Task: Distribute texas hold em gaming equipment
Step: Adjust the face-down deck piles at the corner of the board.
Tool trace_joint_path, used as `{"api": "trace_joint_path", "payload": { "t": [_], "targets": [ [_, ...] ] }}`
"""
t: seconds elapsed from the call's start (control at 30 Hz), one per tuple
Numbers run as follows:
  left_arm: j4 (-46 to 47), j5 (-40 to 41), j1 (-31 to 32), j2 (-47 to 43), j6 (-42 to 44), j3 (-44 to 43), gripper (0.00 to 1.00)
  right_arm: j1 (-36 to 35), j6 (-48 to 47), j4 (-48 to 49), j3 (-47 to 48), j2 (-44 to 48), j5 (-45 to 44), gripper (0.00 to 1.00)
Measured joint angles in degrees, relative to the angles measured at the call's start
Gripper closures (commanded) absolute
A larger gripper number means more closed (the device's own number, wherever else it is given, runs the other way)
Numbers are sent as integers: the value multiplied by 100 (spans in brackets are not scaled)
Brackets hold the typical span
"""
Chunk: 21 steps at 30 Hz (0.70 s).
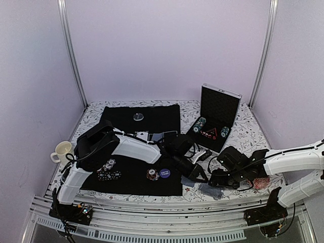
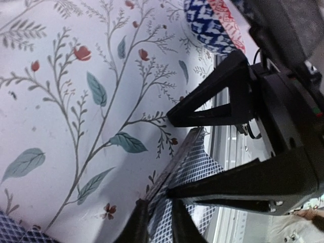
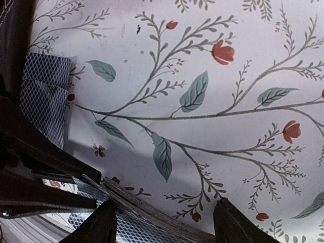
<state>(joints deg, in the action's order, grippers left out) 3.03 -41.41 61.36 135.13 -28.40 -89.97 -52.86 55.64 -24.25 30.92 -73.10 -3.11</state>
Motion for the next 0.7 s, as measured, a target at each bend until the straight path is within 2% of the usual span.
{"api": "trace_joint_path", "payload": {
  "t": [0.17,0.33,0.53,0.7],
  "targets": [
    [-26,39,-2,0,28,0,95,2,7,-439,-24,262,-101,31],
    [-24,35,-2,0,55,0,95,81,46,-1128,-24,859,-243,29],
    [-46,96,-28,-2,120,4,86,157,50,-1482,-48,1305,-267,31],
    [-50,144,-68,-55,129,131,71,168,44,-1473,-127,1340,-63,48]
  ]
}}
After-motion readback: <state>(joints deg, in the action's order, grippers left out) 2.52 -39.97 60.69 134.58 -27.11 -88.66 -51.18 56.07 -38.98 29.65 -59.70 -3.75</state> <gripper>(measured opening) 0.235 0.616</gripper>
